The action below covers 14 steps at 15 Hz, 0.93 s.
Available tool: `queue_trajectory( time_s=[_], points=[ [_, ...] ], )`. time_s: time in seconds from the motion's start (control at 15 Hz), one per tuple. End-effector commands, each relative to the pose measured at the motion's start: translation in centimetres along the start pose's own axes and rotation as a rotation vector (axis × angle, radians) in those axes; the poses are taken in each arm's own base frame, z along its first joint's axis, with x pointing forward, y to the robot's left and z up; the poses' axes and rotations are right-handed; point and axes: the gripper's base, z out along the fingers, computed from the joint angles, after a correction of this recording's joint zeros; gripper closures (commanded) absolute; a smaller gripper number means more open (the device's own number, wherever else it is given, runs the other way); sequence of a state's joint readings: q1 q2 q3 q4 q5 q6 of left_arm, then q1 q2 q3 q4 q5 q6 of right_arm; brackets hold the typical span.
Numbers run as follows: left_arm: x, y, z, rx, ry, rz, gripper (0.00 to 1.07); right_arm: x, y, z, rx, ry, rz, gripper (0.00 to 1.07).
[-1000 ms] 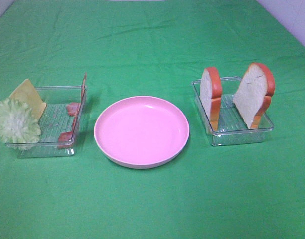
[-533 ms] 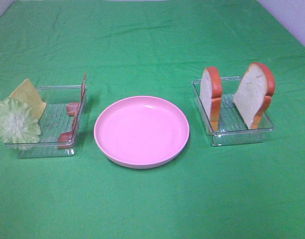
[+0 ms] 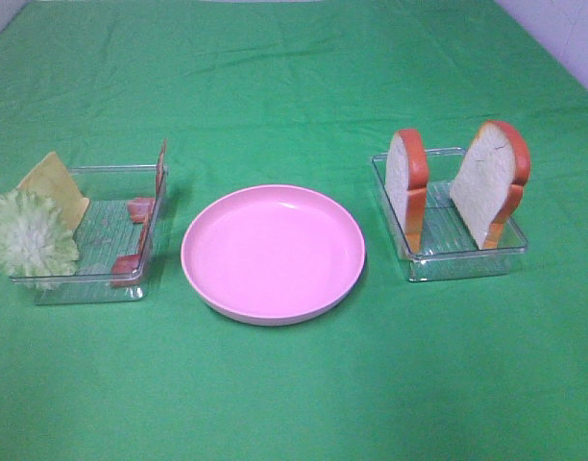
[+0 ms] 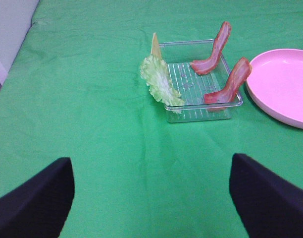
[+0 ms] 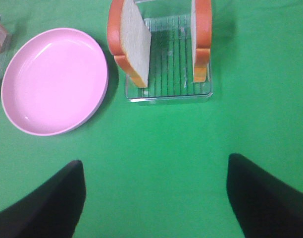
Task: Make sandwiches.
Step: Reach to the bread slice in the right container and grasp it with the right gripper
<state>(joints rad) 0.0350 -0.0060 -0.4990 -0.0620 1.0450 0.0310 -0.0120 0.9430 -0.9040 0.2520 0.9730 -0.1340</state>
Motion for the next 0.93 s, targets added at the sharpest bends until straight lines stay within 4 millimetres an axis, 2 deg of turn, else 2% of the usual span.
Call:
queue_trajectory(
  time_s=[0.07,0.13,0.2,0.33,0.47,0.6,0.73,0.8,0.93],
  points=[
    [0.1,0.0,-0.2,0.0,-0.027,-0.001,0.25,-3.7,-0.2,1.9,-0.038,0.161,0.036,0.36],
    [0.1,0.0,-0.2,0.0,-0.027,-0.001,0.25,-6.7,-0.6,3.7,-0.048,0.234,0.04,0.36],
    [0.1,0.0,-0.2,0.0,-0.027,-0.001,0.25,-8.4,-0.7,4.6,-0.055,0.243,0.043,0.36],
    [0.1,0.0,-0.2,0.0,-0.027,-0.001,0.25,-10.6,-0.9,5.9,-0.076,0.26,0.053,0.36],
    [0.1,0.0,-0.2,0.0,-0.027,-0.001,0.25,-12.9,-0.5,8.1,-0.105,0.312,0.037,0.36],
    [0.1,0.0,-0.2,0.0,-0.027,-0.001,0.25,-14.2,0.8,10.1,-0.093,0.343,-0.02,0.36],
    [0.1,0.0,-0.2,0.0,-0.027,-0.001,0.25,-15.2,3.0,12.4,-0.079,0.383,-0.084,0.36],
    [0.1,0.0,-0.2,0.0,-0.027,-0.001,0.25,-15.6,5.1,14.8,-0.056,0.437,-0.151,0.36],
    [0.1,0.0,-0.2,0.0,-0.027,-0.001,0.25,-15.8,6.3,16.3,-0.064,0.469,-0.164,0.36]
  ],
)
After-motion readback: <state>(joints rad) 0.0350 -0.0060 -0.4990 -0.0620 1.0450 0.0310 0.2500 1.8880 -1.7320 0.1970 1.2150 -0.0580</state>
